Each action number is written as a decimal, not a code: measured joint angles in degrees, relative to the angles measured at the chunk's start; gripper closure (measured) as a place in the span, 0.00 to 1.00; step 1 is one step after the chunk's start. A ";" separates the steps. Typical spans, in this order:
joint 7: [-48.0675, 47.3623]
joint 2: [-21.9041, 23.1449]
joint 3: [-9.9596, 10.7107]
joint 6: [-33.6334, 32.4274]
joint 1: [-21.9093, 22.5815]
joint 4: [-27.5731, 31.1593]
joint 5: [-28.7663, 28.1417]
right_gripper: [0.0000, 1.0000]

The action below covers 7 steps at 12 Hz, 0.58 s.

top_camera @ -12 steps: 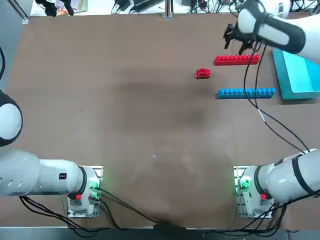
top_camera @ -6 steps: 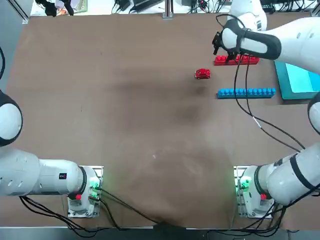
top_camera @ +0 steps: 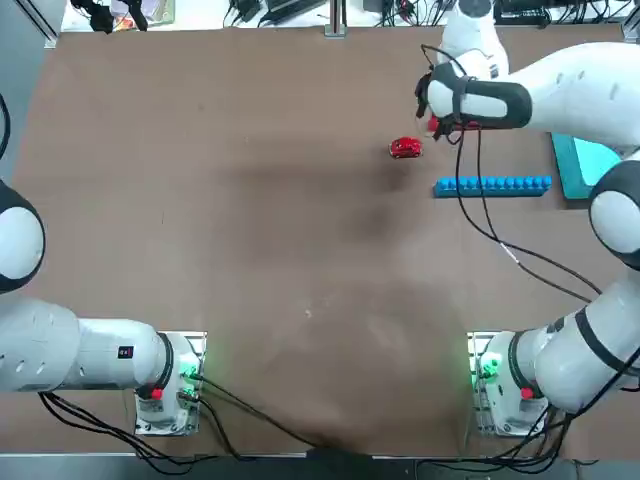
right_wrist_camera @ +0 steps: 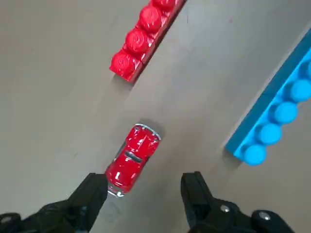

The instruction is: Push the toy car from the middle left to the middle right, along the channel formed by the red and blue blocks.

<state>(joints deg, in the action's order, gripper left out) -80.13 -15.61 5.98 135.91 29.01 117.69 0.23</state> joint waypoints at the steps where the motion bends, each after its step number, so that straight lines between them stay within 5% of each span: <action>1: -3.27 -1.07 0.00 1.73 0.38 -0.02 0.00 0.08; 6: -17.24 -5.59 0.04 7.98 0.74 -0.12 0.00 0.12; 7: -19.20 -6.44 0.04 8.62 0.75 -0.25 0.00 0.22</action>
<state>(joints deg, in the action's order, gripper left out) -99.33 -22.06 6.03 144.53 29.75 117.44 0.23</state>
